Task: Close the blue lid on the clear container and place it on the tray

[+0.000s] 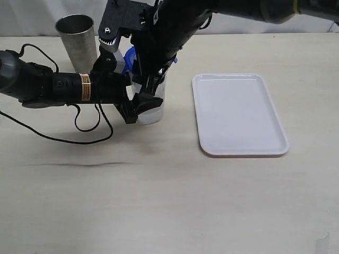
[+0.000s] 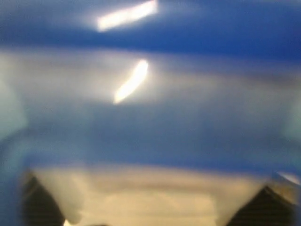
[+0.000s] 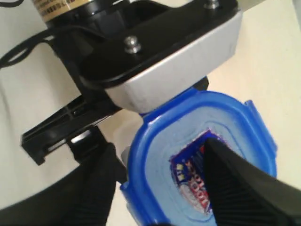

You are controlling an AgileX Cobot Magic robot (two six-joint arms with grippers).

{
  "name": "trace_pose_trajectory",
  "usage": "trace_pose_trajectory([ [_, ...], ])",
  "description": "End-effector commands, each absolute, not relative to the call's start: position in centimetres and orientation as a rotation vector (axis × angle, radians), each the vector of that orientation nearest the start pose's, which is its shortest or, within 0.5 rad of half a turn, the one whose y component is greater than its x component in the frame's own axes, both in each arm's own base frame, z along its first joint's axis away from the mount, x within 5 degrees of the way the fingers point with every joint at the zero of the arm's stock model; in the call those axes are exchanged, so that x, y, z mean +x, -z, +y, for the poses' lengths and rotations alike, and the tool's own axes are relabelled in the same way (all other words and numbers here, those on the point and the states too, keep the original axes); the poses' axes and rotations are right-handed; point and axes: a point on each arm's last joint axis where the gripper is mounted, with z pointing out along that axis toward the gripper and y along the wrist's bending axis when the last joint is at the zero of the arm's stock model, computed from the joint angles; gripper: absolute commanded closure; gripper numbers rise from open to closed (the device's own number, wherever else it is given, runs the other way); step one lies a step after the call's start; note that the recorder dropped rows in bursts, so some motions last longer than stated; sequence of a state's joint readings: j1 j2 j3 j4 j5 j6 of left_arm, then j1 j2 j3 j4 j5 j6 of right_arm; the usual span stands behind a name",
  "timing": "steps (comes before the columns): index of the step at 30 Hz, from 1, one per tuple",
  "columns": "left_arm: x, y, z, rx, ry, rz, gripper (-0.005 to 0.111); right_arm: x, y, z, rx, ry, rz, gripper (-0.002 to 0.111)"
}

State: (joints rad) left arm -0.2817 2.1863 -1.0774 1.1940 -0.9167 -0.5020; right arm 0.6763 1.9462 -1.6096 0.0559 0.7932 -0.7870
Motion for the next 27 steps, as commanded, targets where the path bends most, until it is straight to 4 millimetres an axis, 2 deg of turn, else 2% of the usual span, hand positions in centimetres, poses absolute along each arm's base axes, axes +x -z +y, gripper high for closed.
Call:
trace_pose_trajectory([
  [1,35.5,-11.0,-18.6,1.198,0.841,1.522,0.107,32.5,-23.3,27.3,-1.793,-0.157,2.226,0.056],
  [5,35.6,-11.0,-18.6,1.188,0.839,1.526,0.107,32.8,-25.0,27.6,-1.753,-0.162,2.213,0.056],
  [9,35.6,-11.0,-18.6,1.185,0.839,1.526,0.107,33.0,-26.8,26.4,-1.674,-0.182,2.219,0.056],
  [12,35.7,-10.8,-18.5,1.186,0.817,1.548,0.107,34.1,-28.7,24.3,-1.505,-0.323,2.246,0.056],
  [16,35.7,-10.8,-18.5,1.186,0.817,1.548,0.107,34.5,-32.3,22.9,-1.296,-0.54,2.139,0.056],
  [18,35.7,-10.8,-18.5,1.186,0.817,1.548,0.107,35.0,-33.3,22.1,-1.126,-0.593,2.175,0.057],
  [21,35.7,-10.8,-18.5,1.186,0.817,1.548,0.107,36.1,-33.3,20.5,-0.822,-0.622,2.317,0.057],
  [25,35.7,-10.8,-18.5,1.186,0.817,1.548,0.107,36.8,-31.4,19.0,-0.694,-0.62,2.514,0.057],
  [27,35.7,-10.8,-18.5,1.186,0.817,1.548,0.107,37.1,-30.3,18.6,-0.696,-0.627,2.577,0.057],
])
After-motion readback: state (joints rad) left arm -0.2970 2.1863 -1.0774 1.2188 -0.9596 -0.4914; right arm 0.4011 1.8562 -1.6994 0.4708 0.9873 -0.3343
